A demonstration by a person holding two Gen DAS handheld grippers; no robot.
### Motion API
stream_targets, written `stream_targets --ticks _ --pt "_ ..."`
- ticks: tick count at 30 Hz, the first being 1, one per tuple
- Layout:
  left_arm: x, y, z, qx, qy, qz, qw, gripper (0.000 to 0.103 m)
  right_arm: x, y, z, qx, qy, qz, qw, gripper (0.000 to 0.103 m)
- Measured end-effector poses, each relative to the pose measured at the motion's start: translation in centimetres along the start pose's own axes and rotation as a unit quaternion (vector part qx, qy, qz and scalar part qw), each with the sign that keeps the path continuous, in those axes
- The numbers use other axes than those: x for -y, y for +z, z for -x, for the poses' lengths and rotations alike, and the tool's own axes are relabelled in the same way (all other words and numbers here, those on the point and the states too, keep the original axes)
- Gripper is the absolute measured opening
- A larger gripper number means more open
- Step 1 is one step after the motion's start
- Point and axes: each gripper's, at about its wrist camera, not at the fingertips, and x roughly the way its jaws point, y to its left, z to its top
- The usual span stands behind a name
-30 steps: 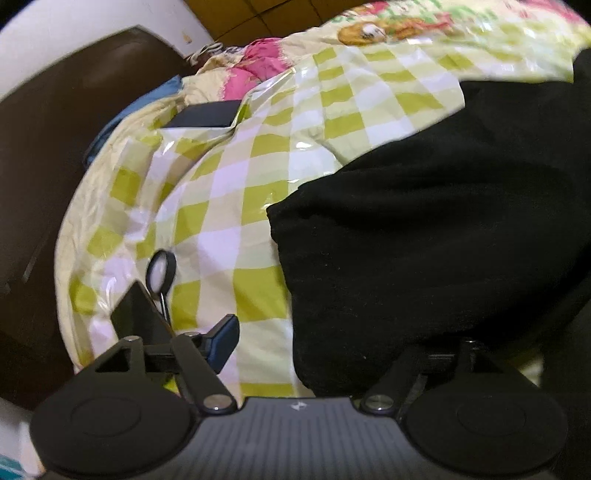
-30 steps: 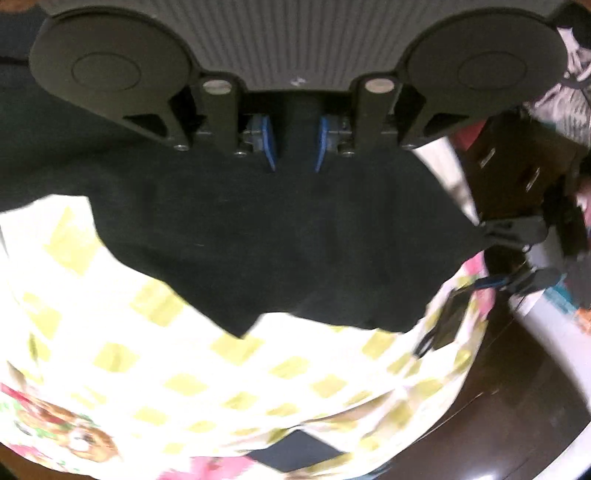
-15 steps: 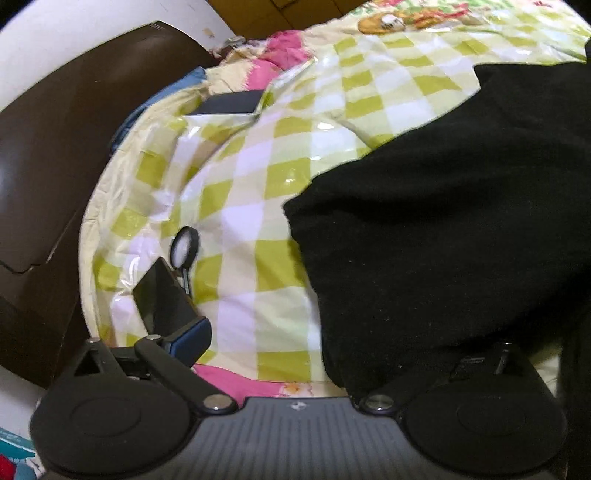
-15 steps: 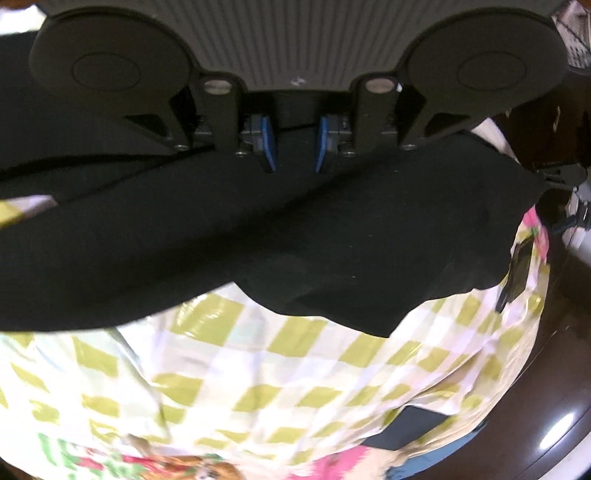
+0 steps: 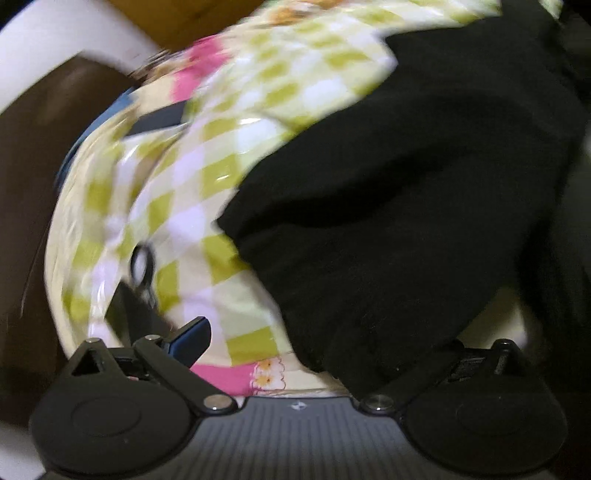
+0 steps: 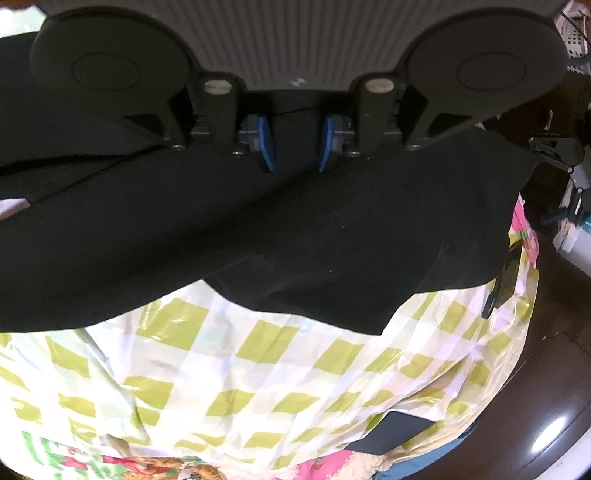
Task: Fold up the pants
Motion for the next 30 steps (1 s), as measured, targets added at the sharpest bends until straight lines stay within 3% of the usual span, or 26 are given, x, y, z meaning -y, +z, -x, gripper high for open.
stream_targets --ticks 4,6,7,8,9,10,11,12,14,15,18,21,25,28,30 --pt "3.8 -0.1 -0.7 0.011 0.01 -0.148 0.9889 0.103 -0.9 -0.1 -0.4 0.001 0.003 -0.002 1.0 0.029" --pt "4.5 -0.1 -0.4 0.021 -0.009 -0.2 0.9796 0.095 -1.4 -0.1 -0.8 -0.005 0.005 -0.001 1.0 0.03" --pt "3.8 0.3 -0.3 0.027 -0.012 -0.198 0.9798 0.096 -1.8 -0.1 -0.9 -0.007 0.007 0.003 1.0 0.03" --pt "2.2 1.1 -0.2 0.023 -0.027 -0.152 0.9878 0.096 -2.1 -0.1 -1.1 -0.009 0.011 0.009 1.0 0.031" --pt "-0.1 1.9 -0.4 0.009 -0.073 -0.074 0.9945 0.096 -2.5 -0.1 -1.2 -0.01 0.014 0.014 1.0 0.031" --pt "-2.0 2.3 -0.9 -0.018 -0.133 -0.014 0.9909 0.096 -2.8 0.0 -1.3 -0.01 0.015 0.017 1.0 0.031" --pt "-3.3 2.4 -1.6 -0.056 -0.201 0.016 0.978 0.096 -3.1 0.0 -1.5 -0.011 0.018 0.019 1.0 0.033" --pt "-3.9 2.4 -1.9 -0.08 -0.245 0.016 0.9662 0.096 -3.3 0.1 -1.6 -0.012 0.022 0.02 0.999 0.033" --pt "-4.3 2.7 -2.2 -0.122 -0.304 -0.012 0.9449 0.096 -3.6 0.2 -1.9 -0.01 0.025 0.021 0.999 0.036" --pt "-4.2 3.0 -2.1 -0.132 -0.31 -0.027 0.9412 0.096 -3.7 0.3 -2.0 -0.009 0.025 0.02 0.999 0.036" --pt "-3.4 3.6 -0.9 -0.121 -0.298 -0.059 0.9451 0.097 -3.6 0.2 -1.8 -0.004 0.029 0.009 1.0 0.036" --pt "-1.7 3.5 -0.5 -0.121 -0.257 -0.086 0.955 0.097 -3.3 -0.2 -1.2 -0.003 0.027 0.012 1.0 0.036" --pt "-2.8 4.5 2.1 -0.071 -0.238 -0.005 0.9686 0.097 -1.8 -0.7 0.1 0.011 0.015 -0.003 1.0 0.036" --pt "-3.4 5.9 3.9 -0.011 -0.196 0.046 0.9795 0.098 0.2 -1.2 1.4 0.033 0.004 -0.025 0.999 0.037" --pt "-2.3 6.7 2.7 -0.009 -0.191 0.068 0.9792 0.102 1.9 -1.7 2.0 0.043 -0.006 -0.048 0.998 0.038"
